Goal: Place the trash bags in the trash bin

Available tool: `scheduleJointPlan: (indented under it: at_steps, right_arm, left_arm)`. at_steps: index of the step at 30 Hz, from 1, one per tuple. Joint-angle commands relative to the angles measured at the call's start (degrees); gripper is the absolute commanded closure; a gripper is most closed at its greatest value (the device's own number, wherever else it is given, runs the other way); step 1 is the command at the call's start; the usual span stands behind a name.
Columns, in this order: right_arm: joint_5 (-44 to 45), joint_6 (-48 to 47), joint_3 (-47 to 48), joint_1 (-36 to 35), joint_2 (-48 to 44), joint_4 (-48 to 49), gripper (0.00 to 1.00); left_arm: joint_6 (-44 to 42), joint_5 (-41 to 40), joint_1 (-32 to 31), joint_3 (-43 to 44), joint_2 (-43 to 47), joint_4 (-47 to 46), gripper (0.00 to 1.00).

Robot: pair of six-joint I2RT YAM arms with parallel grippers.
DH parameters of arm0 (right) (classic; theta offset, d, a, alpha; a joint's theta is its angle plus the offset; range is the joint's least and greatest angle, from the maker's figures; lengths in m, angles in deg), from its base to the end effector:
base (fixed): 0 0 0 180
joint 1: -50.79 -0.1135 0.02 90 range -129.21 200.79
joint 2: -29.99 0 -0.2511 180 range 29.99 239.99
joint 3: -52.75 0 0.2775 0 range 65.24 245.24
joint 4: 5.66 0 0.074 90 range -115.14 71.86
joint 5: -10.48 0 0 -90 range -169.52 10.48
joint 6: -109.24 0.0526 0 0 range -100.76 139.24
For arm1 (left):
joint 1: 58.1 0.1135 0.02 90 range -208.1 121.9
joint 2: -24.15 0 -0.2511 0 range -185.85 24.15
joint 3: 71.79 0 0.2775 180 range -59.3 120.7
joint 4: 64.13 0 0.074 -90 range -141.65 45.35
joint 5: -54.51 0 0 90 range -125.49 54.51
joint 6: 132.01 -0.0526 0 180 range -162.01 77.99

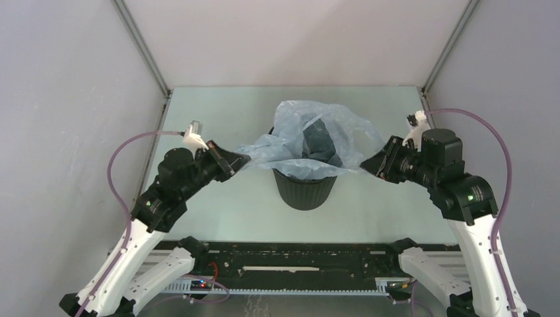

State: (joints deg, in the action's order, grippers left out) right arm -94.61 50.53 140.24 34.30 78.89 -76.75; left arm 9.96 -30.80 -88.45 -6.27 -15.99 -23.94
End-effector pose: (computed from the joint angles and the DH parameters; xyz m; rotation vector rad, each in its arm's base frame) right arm 0.1659 0.0634 0.4088 0.1254 2.2119 0.7585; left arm 0.1713 -0.1053 0.3620 -0.3082 1.9452 -1.0582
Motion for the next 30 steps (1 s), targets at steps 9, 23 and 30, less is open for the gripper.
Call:
scheduleJointPlan:
  at_steps: [9,23,30]
  right_arm:
    - [3.06,-5.53,-8.19,1.9,-1.87,-0.74,0.97]
    - [3.41,-5.72,-17.46,5.38,-1.49,5.44,1.0]
    - [1.46,-5.31,-17.52,6.12,-2.58,7.24,0.8]
  left_arm:
    - [-2.93,-1.49,1.43,-2.41,-0.61,7.85,1.0]
    - [-2.09,0.44,2.22,-9.4,-0.99,5.44,1.0]
    - [-2.3,-1.95,2.72,-6.58,1.48,5.96,0.84]
